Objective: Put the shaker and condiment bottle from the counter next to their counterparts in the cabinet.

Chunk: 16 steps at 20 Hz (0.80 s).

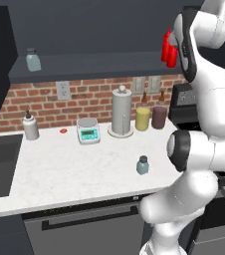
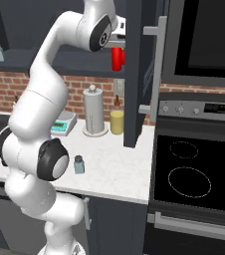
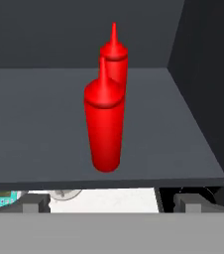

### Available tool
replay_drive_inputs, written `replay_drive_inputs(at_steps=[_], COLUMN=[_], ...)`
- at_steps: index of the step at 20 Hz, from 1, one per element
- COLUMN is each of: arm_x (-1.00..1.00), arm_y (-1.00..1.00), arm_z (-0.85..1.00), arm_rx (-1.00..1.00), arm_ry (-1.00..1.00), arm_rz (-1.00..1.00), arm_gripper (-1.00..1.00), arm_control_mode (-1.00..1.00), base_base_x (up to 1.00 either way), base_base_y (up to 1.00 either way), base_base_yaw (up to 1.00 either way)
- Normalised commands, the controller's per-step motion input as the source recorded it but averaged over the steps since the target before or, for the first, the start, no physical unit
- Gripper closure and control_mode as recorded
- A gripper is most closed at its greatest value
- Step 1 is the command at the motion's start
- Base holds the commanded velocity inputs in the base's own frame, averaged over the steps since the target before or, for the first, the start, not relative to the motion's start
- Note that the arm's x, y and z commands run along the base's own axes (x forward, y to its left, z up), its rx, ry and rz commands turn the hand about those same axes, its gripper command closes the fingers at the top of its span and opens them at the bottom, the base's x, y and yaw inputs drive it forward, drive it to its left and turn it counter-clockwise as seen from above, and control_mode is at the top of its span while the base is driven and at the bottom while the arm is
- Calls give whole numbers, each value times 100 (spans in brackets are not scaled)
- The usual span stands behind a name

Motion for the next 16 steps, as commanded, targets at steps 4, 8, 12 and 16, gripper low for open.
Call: replay_drive_inputs(at_steps=[4, 8, 12, 16], arm_x=[-85, -59, -29, -10], arm_y=[31, 72, 85, 89], arm_z=[-35, -45, -50, -46], arm_rx=[0, 0, 0, 0], arm_ry=[0, 0, 0, 0], arm_rz=[-4, -14, -21, -30], arm_gripper=[-100, -100, -100, -100], arm_control_mode=[-100, -100, -100, -100], base_base_x=[0, 0, 0, 0], base_base_y=[0, 0, 0, 0], base_base_yaw=[0, 0, 0, 0])
